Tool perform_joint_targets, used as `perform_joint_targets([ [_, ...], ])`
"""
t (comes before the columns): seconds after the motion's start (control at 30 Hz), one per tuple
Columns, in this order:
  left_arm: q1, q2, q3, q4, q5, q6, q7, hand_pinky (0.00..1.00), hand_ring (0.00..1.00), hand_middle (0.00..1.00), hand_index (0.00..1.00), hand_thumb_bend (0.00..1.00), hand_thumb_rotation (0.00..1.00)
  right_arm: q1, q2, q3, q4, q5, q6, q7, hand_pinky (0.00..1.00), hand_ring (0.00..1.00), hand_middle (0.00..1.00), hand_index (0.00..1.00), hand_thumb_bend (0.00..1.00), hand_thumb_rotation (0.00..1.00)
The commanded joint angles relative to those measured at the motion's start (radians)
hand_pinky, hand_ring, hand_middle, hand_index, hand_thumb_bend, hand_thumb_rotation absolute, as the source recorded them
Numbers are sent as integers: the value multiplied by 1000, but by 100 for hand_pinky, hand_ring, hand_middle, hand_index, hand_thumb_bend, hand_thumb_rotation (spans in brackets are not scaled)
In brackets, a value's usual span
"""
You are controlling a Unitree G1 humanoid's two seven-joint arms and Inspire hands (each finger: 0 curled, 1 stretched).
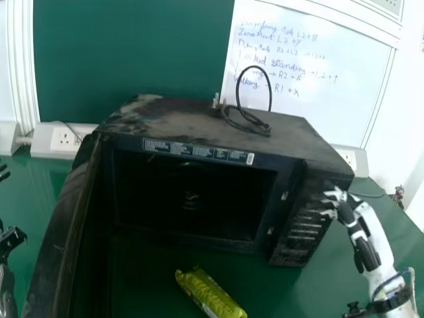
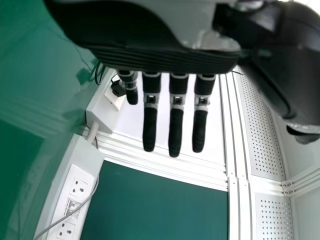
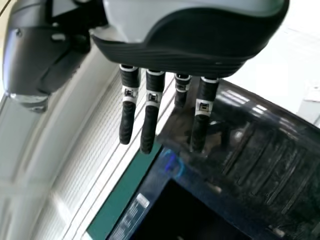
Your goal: Put biscuit inside oven
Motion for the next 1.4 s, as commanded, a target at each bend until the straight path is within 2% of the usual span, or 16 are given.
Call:
perform_joint_targets([
  [0.0, -7, 5, -4, -10, 6, 9, 6, 60, 62, 63, 64, 78, 87, 25, -50, -3, -87, 17, 80, 16, 59, 65, 67, 70, 84, 59],
  [0.1, -8, 4, -7, -9, 7, 5, 5, 60, 62, 63, 65, 78, 87, 46, -101, -15, -182, 5, 170, 28, 63, 68, 69, 71, 82, 46],
  [0.23, -10, 4, -8, -3, 8, -1, 3, 61, 63, 64, 65, 79, 87, 54, -171, -13, -279, -112, 196, 45, 62, 66, 67, 70, 88, 56],
  [0.33, -11, 3, -8, -3, 6, 1, 3, 61, 63, 64, 65, 79, 86, 47, -205, -2, -325, -123, 232, 72, 64, 68, 69, 71, 88, 57],
  [0.37, -11, 3, -8, -4, 6, 3, 4, 61, 63, 64, 65, 79, 87, 43, -216, 4, -335, -139, 236, 77, 64, 69, 70, 71, 86, 53],
  [0.47, -10, 1, -9, -6, 5, 3, 4, 61, 63, 64, 65, 79, 87, 31, -256, 20, -372, -212, 270, 86, 66, 72, 73, 74, 85, 56],
  [0.6, -8, -2, -12, -16, 9, 9, 10, 61, 63, 64, 65, 78, 87, 10, -318, 41, -425, -291, 331, 118, 66, 75, 77, 79, 87, 61],
  [0.73, -10, -5, -15, -18, 10, 12, 15, 61, 63, 63, 65, 77, 87, -13, -383, 67, -495, -362, 438, 158, 75, 82, 83, 85, 94, 72],
  [0.97, -9, -7, -19, -14, 9, 4, 11, 61, 62, 63, 65, 78, 87, -79, -449, 133, -597, -460, 604, 197, 80, 85, 87, 91, 97, 71],
  [1.03, -9, -8, -20, -15, 10, 6, 13, 61, 62, 63, 65, 78, 86, -101, -486, 151, -624, -478, 669, 228, 83, 87, 89, 92, 98, 70],
  [1.17, -10, -9, -22, -17, 11, 9, 16, 60, 62, 63, 65, 78, 86, -162, -558, 187, -657, -481, 767, 284, 81, 87, 89, 93, 98, 64],
  [1.27, -9, -10, -23, -19, 11, 9, 17, 60, 62, 63, 64, 78, 86, -224, -632, 222, -658, -466, 817, 342, 81, 87, 89, 93, 97, 64],
  [1.37, -9, -14, -23, -22, 6, 10, 17, 60, 62, 63, 64, 77, 86, -267, -669, 269, -658, -486, 807, 351, 76, 83, 86, 89, 100, 62],
])
